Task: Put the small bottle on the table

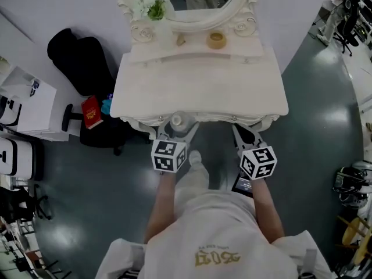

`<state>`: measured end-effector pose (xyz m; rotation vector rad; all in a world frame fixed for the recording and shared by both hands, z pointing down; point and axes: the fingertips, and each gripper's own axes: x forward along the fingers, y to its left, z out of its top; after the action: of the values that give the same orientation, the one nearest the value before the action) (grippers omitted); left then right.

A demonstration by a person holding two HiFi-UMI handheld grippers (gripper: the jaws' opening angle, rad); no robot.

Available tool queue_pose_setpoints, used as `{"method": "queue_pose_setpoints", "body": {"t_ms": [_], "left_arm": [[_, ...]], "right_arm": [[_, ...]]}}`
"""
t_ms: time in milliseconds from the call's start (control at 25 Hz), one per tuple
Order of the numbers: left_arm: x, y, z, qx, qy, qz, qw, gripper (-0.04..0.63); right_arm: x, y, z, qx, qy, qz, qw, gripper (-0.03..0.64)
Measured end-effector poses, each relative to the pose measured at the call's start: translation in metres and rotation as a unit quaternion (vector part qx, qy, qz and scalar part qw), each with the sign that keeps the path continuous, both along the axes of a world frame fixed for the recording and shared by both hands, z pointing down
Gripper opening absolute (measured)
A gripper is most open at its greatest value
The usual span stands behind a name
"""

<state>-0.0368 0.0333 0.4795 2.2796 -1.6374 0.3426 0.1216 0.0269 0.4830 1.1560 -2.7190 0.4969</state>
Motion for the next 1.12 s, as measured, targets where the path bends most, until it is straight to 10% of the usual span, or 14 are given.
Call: {"method": "queue_pose_setpoints", "body": {"t_ms": [520, 1120], "left_arm": [[-0.094, -0.153, 0.020, -0.035, 0.005, 0.045, 0.9984, 0.345], [-0.104, -0.209, 0.040, -0.043, 0.019, 0.085, 0.9953, 0.345]], "right_arm": [[-0.084, -0.151, 0.012, -0.027, 0.011, 0.057, 0.998, 0.012], [-0.079, -0.205, 0.016, -0.026, 0.023, 0.109, 0.993, 0.012]]}}
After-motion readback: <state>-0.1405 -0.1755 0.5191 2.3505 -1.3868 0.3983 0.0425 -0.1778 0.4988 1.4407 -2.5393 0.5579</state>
